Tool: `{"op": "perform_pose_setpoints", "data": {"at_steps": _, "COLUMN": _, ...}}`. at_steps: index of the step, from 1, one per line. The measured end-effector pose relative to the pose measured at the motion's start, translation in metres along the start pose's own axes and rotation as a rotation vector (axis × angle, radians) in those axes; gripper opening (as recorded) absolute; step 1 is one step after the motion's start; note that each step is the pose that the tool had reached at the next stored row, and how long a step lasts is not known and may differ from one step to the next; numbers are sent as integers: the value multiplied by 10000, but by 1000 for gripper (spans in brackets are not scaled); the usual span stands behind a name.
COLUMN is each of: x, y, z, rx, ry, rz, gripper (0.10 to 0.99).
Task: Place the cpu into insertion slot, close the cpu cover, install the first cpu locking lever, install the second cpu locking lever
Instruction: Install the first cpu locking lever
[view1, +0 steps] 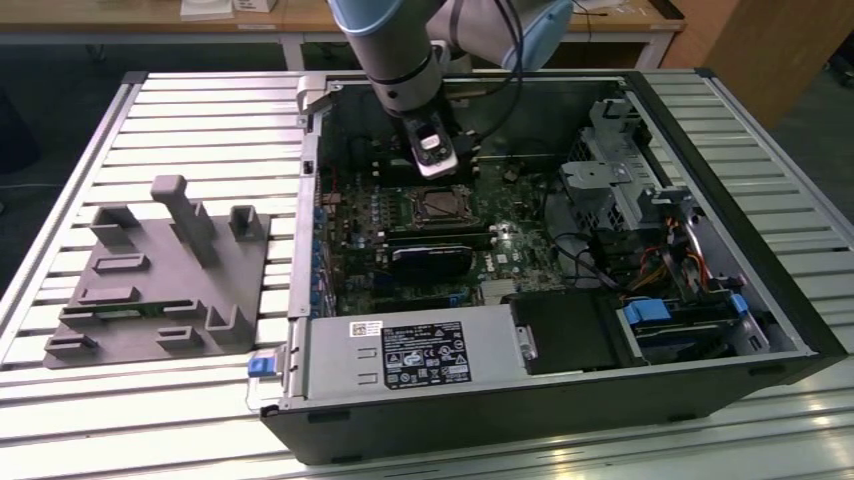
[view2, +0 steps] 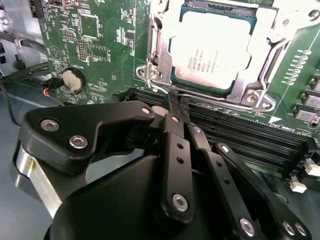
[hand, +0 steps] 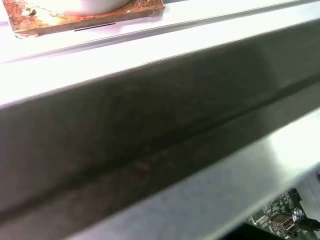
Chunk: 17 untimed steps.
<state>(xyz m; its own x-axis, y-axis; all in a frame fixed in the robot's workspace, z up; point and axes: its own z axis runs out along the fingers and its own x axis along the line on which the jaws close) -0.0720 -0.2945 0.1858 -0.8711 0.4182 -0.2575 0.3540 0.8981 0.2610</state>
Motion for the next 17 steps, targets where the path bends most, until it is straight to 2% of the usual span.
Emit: {"op": "perform_pose_setpoints", "data": {"at_steps": 17, "x": -38, "y": -40, "z": -1, "rx": 47, "ry": -19, "rz": -18, "gripper": 106}}
